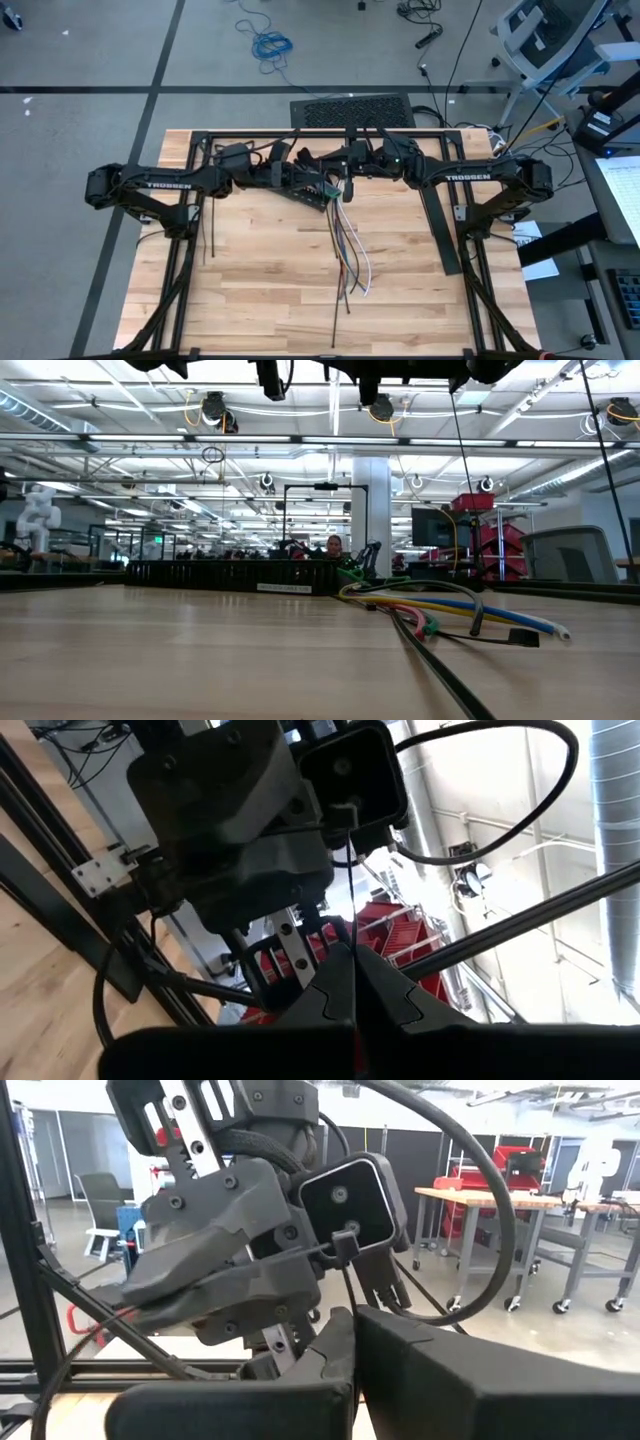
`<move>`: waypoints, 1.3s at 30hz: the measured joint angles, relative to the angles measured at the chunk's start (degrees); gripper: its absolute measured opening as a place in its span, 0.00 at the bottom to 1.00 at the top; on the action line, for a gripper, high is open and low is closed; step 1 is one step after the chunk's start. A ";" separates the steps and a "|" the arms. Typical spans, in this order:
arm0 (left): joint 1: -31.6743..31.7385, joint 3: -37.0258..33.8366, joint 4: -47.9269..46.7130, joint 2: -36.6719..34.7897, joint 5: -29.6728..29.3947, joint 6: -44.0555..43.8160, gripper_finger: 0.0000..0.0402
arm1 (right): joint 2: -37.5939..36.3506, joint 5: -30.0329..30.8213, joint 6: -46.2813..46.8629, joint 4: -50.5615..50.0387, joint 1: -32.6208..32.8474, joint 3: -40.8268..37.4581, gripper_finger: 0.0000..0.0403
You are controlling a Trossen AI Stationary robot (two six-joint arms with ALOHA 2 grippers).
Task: Ziptie cables
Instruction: Insert the black zip tie into the lock head
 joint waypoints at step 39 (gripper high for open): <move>1.31 0.00 -0.81 0.00 -1.89 -5.95 0.00 | 0.00 -0.33 -10.54 -3.23 1.55 0.00 0.00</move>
